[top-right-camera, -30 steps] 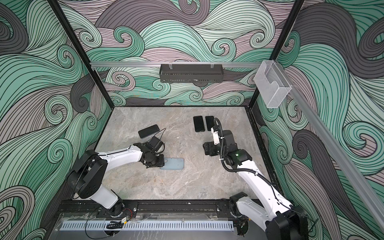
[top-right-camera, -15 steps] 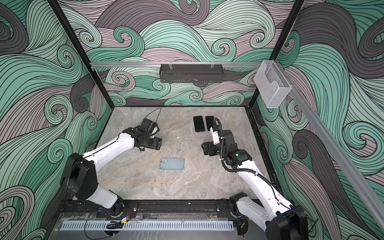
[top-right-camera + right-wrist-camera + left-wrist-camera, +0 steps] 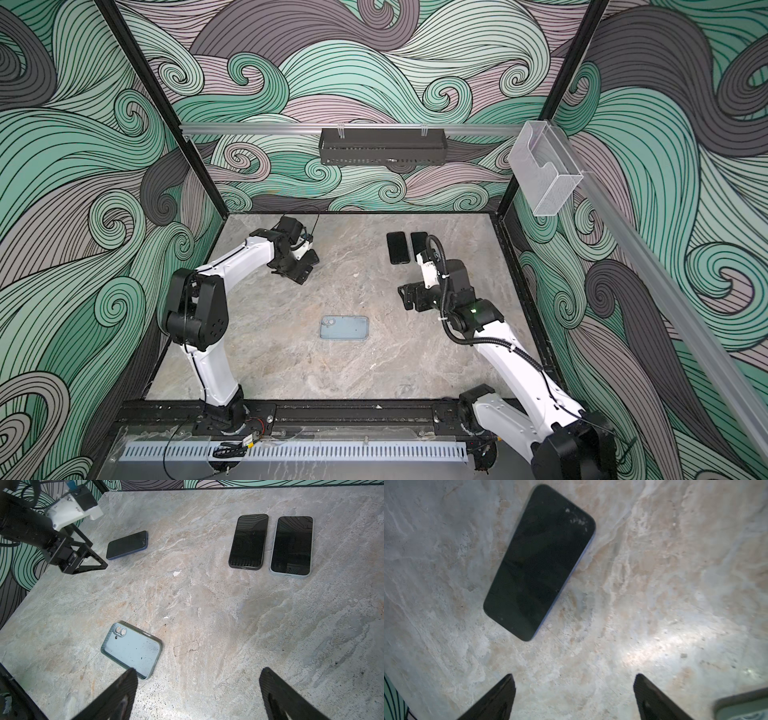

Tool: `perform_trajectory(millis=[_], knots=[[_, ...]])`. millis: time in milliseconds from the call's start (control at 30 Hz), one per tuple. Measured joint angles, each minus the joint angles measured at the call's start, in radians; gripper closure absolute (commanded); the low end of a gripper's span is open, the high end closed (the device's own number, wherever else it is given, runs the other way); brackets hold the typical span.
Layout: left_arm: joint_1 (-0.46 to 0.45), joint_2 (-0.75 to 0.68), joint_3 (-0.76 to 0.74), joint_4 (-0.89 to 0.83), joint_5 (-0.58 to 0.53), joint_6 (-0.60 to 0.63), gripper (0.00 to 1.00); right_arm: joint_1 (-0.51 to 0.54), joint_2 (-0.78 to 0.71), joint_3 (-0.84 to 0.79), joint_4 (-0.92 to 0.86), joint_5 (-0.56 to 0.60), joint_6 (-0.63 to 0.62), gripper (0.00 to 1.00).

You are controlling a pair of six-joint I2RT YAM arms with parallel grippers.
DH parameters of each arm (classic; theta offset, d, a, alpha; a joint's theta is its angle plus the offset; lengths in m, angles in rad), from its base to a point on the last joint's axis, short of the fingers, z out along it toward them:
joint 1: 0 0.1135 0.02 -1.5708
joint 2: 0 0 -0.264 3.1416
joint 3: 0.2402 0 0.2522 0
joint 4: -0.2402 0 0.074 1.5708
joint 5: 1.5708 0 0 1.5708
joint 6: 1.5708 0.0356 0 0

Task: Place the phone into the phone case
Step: 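Release the case and move the left gripper over the blue-edged black phone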

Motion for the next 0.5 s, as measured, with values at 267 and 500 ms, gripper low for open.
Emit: perform_trajectory(millis=[267,500], knots=[[0.094,0.171,0.247,-0.066,0.034,0.095,0.07,0.001,-0.005,-0.005,0.006,-0.021,0.000,0.01],[0.112,0.314,0.424,-0.148,0.112,0.149,0.06,0.001,-0.021,-0.004,0.002,-0.039,0.000,0.00]])
